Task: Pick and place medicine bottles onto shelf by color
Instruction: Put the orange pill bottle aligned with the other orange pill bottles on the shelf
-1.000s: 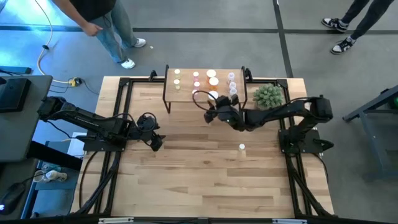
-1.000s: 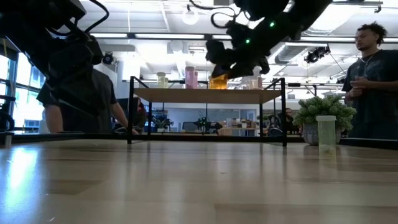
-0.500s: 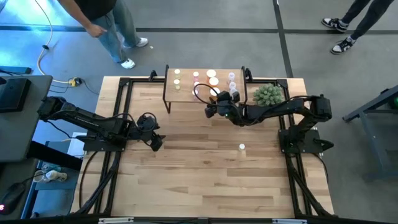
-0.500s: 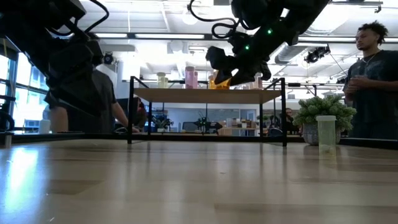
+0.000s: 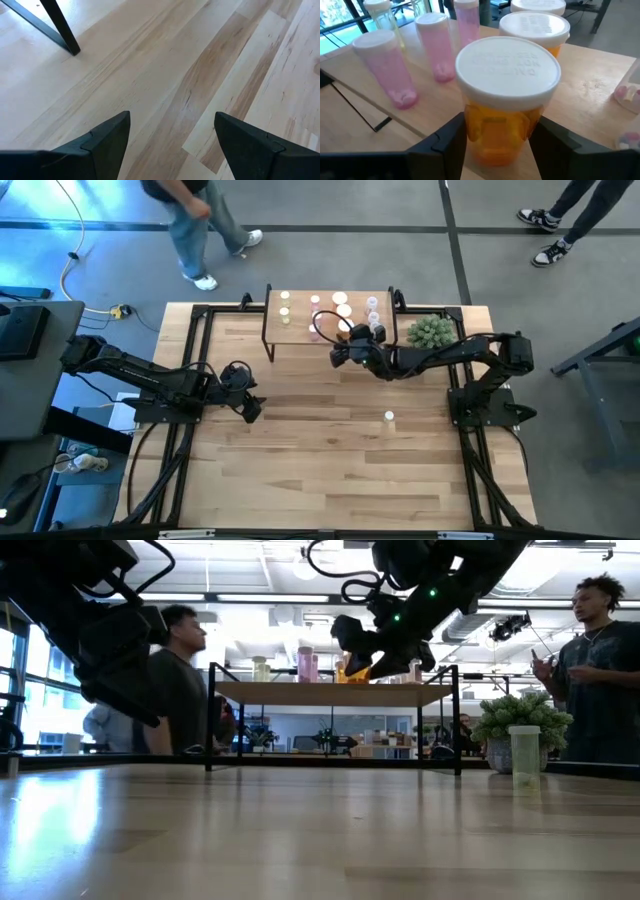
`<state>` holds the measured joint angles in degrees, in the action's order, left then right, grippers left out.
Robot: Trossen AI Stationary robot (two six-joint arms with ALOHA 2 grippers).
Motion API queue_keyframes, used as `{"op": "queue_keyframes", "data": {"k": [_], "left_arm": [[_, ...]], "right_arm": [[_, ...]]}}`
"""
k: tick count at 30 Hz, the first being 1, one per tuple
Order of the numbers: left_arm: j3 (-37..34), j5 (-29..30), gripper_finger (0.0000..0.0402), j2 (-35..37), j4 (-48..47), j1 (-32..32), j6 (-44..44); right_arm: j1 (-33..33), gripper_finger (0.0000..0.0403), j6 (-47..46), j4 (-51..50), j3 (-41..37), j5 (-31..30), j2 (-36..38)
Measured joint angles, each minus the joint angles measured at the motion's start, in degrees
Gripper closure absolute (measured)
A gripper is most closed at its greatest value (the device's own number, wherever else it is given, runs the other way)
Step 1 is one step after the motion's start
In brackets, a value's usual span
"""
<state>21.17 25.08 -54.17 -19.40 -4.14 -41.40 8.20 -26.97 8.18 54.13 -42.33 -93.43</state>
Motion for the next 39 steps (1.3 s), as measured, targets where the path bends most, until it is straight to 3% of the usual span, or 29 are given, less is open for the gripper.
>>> {"op": "queue_keyframes", "data": {"k": [12,39], "left_arm": [[-0.02,-0.02,0.0122,0.0,0.0,0.0,0.02],[-0.02,-0.04,0.0122,0.0,0.0,-0.02,0.02]], "right_arm": [[0.05,0.0178,-0.21,-0.61,-0.13,0.87,-0.13],[-2.33,0.0176,-0.04,-2.86,-0.13,-2.06,0.15]]}}
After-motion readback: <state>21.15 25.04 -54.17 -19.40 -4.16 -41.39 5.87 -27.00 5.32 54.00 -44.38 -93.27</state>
